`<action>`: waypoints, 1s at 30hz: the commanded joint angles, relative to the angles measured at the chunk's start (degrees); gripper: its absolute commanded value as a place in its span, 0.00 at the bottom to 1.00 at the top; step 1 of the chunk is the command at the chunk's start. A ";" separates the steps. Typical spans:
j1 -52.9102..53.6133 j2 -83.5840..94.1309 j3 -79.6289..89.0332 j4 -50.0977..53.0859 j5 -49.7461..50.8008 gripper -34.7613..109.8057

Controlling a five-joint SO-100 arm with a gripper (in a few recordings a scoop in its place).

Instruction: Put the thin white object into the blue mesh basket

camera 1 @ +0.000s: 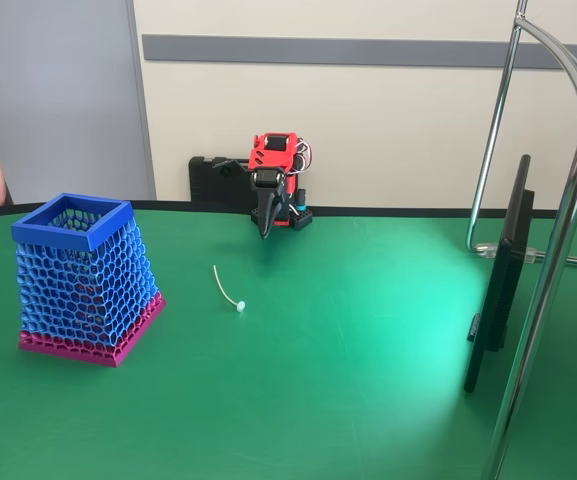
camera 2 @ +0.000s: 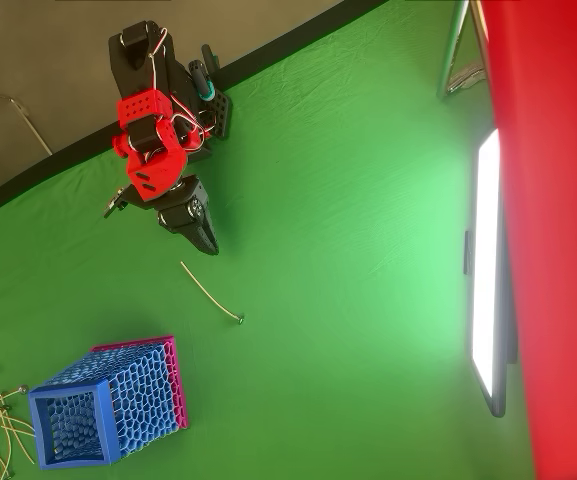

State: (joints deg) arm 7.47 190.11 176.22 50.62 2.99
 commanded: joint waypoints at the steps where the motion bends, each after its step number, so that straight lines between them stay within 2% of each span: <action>1: -0.62 0.53 0.35 0.00 -0.88 0.24; 30: -1.41 0.00 0.18 -0.18 -1.41 0.24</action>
State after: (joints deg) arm 6.50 190.11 176.22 50.62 2.02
